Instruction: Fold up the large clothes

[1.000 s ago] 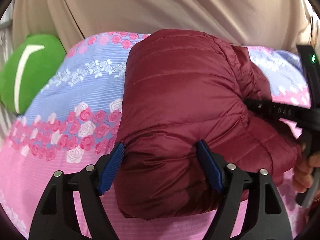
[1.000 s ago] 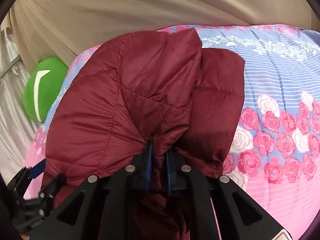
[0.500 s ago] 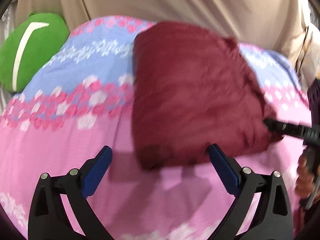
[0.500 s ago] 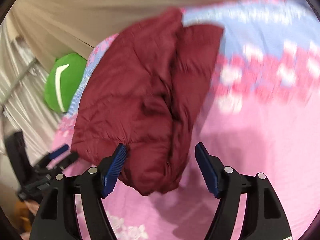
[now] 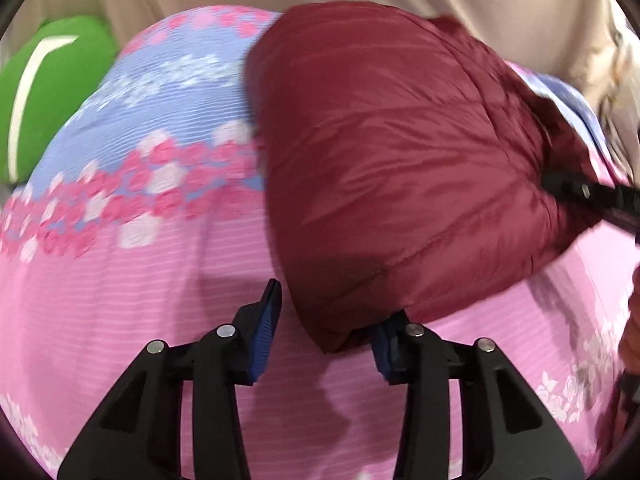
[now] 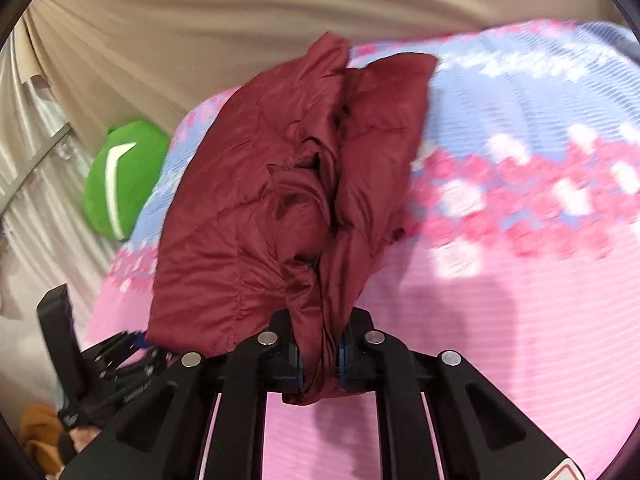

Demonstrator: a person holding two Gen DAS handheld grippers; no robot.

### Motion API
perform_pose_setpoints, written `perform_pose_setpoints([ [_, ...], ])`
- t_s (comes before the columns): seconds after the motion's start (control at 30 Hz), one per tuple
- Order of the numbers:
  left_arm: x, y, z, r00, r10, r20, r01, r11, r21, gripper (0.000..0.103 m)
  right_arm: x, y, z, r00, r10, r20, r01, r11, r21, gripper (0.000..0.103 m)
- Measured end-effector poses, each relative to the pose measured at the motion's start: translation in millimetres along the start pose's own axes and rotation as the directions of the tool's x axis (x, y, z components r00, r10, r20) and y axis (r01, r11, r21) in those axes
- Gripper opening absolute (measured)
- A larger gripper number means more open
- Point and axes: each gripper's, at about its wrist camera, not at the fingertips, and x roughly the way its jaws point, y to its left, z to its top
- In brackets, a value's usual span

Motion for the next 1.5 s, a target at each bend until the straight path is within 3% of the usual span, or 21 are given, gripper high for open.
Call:
perform_pose_setpoints([
  [0.13,6,-17,-5,0.996,0.075,0.041,-0.077,0.995,0.061,0.042,21,-16,-9,0.998,-0.051,-0.049,0.052,0.999,0.014,0.013],
  [0.27,0,-15,-7,0.994,0.101,0.038,-0.102,0.994,0.035,0.044,19,-5,-13,0.993,-0.109,-0.039,0.108,0.994,-0.029,0.025],
  [0.33,-5,-16,-10,0.993,0.112,0.037,-0.113,0.993,0.021,0.044,10,8,-17,0.990,-0.138,-0.010,0.138,0.990,-0.039,0.031],
  [0.53,-39,-25,-19,0.988,0.121,0.092,-0.119,0.992,-0.032,0.054,-44,24,-27,0.963,-0.224,0.148,0.237,0.969,-0.076,0.032],
  [0.6,-60,-24,-19,0.985,0.103,0.141,-0.094,0.993,-0.071,0.058,-60,25,-22,0.957,-0.221,0.188,0.241,0.967,-0.089,0.032],
  [0.67,-74,-23,-12,0.978,0.099,0.182,-0.082,0.992,-0.097,0.068,-62,24,-13,0.955,-0.219,0.200,0.241,0.966,-0.092,0.032],
  [0.77,-69,-21,0,0.981,0.087,0.174,-0.066,0.991,-0.118,0.070,-48,18,2,0.961,-0.207,0.183,0.225,0.971,-0.079,0.032],
  [0.83,-56,-19,8,0.987,0.073,0.141,-0.055,0.990,-0.130,0.070,-33,10,9,0.977,-0.162,0.136,0.171,0.984,-0.051,0.032],
  [0.9,-42,-18,11,0.990,0.074,0.117,-0.057,0.988,-0.144,0.072,-15,1,13,0.988,-0.119,0.095,0.121,0.992,-0.022,0.045],
  [1.0,-24,-18,12,0.993,0.086,0.076,-0.074,0.987,-0.143,0.072,9,-13,14,0.980,-0.178,0.084,0.176,0.984,0.026,0.061],
  [1.03,-21,-17,11,0.994,0.080,0.071,-0.069,0.987,-0.146,0.072,18,-21,12,0.986,-0.158,0.050,0.156,0.987,0.047,0.059],
  [1.1,-14,-16,11,0.996,0.070,0.060,-0.061,0.989,-0.138,0.072,35,-36,2,1.000,-0.011,-0.019,0.013,0.993,0.117,0.033],
  [1.2,-10,-19,12,0.995,0.070,0.064,-0.064,0.994,-0.091,0.072,25,-28,-5,1.000,-0.025,-0.002,0.025,0.996,0.088,0.012],
  [1.33,-9,-28,11,0.991,0.099,0.095,-0.098,0.995,-0.010,0.072,13,-18,-19,0.997,-0.077,0.007,0.077,0.995,0.059,0.010],
  [1.5,-4,-36,8,0.982,0.143,0.123,-0.144,0.990,-0.002,0.074,21,-12,-19,0.989,-0.146,-0.006,0.147,0.989,0.014,0.019],
])
